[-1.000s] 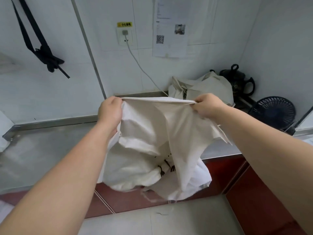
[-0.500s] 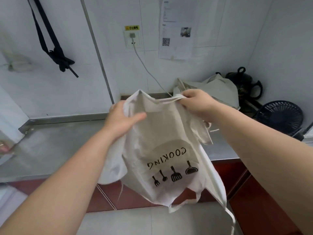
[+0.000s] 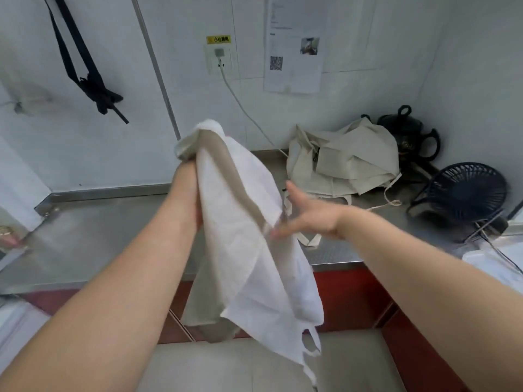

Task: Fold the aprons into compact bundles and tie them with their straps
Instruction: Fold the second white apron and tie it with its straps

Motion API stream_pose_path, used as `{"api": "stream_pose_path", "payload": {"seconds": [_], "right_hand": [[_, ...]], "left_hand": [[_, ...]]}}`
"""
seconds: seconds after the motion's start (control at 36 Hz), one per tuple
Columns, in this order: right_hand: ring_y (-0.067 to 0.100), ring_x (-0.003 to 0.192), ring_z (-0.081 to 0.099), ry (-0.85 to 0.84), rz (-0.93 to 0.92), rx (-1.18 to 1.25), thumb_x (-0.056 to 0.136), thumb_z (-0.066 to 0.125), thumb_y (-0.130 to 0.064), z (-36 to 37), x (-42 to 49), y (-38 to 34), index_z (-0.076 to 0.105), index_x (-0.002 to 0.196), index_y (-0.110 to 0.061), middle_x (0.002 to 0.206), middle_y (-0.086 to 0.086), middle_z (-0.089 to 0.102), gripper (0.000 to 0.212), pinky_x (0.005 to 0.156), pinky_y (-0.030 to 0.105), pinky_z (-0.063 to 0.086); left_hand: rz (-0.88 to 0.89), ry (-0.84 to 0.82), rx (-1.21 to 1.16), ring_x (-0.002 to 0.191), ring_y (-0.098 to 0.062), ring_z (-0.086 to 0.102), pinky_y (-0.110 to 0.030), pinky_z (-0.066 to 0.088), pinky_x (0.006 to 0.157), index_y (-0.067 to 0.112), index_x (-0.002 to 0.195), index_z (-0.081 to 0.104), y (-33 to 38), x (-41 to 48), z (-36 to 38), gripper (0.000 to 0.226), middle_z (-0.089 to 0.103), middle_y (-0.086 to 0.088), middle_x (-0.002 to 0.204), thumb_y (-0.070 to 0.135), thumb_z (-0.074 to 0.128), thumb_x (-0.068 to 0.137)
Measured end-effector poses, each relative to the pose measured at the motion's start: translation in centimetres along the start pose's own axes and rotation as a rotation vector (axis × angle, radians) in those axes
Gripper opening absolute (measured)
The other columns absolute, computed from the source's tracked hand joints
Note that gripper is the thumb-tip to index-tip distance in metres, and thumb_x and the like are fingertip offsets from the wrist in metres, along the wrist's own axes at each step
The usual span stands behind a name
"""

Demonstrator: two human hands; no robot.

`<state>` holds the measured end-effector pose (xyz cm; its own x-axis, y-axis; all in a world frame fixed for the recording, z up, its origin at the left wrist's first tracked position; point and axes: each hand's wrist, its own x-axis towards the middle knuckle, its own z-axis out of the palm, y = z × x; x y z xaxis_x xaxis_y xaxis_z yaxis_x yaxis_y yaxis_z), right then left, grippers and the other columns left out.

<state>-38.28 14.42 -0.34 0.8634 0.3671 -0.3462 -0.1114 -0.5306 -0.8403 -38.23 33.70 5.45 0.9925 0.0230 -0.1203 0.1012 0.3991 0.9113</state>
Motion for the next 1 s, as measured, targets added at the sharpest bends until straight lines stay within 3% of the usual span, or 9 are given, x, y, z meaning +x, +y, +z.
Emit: {"api": "stream_pose_path", "payload": {"seconds": [0.03,0.14,0.31,0.42,0.5,0.67,0.78,0.92,1.0], "right_hand": [[0.012,0.13,0.038,-0.046,0.014,-0.059,0.062,0.086,-0.033,1.2,0.2,0.5,0.008,0.15,-0.025,0.145,-0.007,0.036,0.118,0.106,0.03,0.036],[0.017,0.09,0.047,0.171,0.052,-0.361,0.089,0.06,-0.026,4.4,1.8,1.5,0.052,0.088,-0.015,0.079,-0.008,0.047,0.014,0.077,0.024,0.036],[0.033,0.106,0.053,0.636,0.017,-0.212,0.092,0.043,-0.01,0.7,3.3,2.8,0.057,0.11,-0.008,0.113,0.016,0.061,0.023,0.075,0.027,0.035],[0.028,0.109,0.053,0.721,-0.079,-0.217,0.089,0.045,-0.009,-0.8,3.2,0.3,0.061,0.113,-0.013,0.115,0.011,0.062,0.028,0.08,0.026,0.037],[0.025,0.116,0.051,0.723,-0.169,-0.298,0.09,0.045,-0.008,-0.4,3.2,-2.1,0.061,0.118,-0.015,0.122,0.007,0.061,0.033,0.086,0.023,0.036],[0.018,0.1,0.059,0.575,-0.402,-0.448,0.083,0.059,-0.011,2.3,2.9,-6.3,0.068,0.106,-0.014,0.103,0.004,0.068,0.025,0.072,0.013,0.033],[0.017,0.085,0.051,0.529,-0.417,-0.377,0.079,0.063,-0.012,2.3,2.4,-6.1,0.059,0.111,-0.015,0.086,-0.004,0.054,0.032,0.065,0.018,0.03],[0.027,0.088,0.053,0.321,0.025,-0.747,0.084,0.055,-0.012,1.5,2.7,-0.4,0.049,0.095,-0.011,0.096,0.009,0.058,0.012,0.068,0.03,0.04],[0.03,0.086,0.054,0.448,0.214,-0.552,0.091,0.045,-0.011,0.9,3.2,2.9,0.047,0.08,-0.013,0.084,0.006,0.054,0.012,0.068,0.031,0.039]], "left_hand": [[-0.028,-0.057,-0.037,0.06,-0.009,0.05,-0.016,0.041,0.057,0.024,0.072,0.044,0.4,-0.5,0.1,0.025,0.05,0.006,0.065,0.029,0.044,0.096],[-0.035,-0.08,-0.123,0.055,-0.009,0.05,-0.017,0.042,0.056,0.023,0.07,0.045,0.9,-1.1,0.2,0.025,0.05,0.008,0.055,0.025,0.044,0.095],[0.279,0.217,0.602,0.057,-0.011,0.062,-0.029,0.049,0.061,0.018,0.074,0.061,0.6,0.7,-7.1,0.025,0.066,0.004,0.06,0.004,0.051,0.091],[0.063,-0.067,1.37,0.106,-0.021,0.06,-0.026,0.044,0.086,0.021,0.108,0.064,-0.7,1.5,-11.5,0.034,0.066,-0.003,0.113,0.0,0.065,0.08],[-0.2,-0.309,1.731,0.132,-0.018,0.04,-0.02,0.032,0.101,0.018,0.148,0.027,-0.9,1.1,-10.7,0.085,0.039,0.001,0.147,0.012,0.07,0.075],[0.151,-0.296,1.152,0.134,0.0,0.027,-0.02,0.023,0.107,0.037,0.149,0.013,-1.9,0.6,-4.5,0.103,0.032,0.015,0.145,0.038,0.075,0.067],[0.424,-0.223,1.347,0.096,-0.022,0.059,-0.028,0.04,0.073,0.015,0.106,0.06,-2.7,1.6,-3.2,0.029,0.065,0.0,0.098,0.018,0.062,0.077],[0.443,0.028,0.801,0.075,-0.015,0.052,-0.026,0.037,0.065,0.025,0.076,0.055,-1.8,2.8,-3.5,0.033,0.057,0.006,0.075,-0.007,0.05,0.082],[0.312,-0.09,0.51,0.07,-0.016,0.055,-0.028,0.041,0.067,0.022,0.074,0.059,-0.3,2.6,-4.2,0.037,0.06,0.006,0.069,-0.012,0.047,0.083]]}}
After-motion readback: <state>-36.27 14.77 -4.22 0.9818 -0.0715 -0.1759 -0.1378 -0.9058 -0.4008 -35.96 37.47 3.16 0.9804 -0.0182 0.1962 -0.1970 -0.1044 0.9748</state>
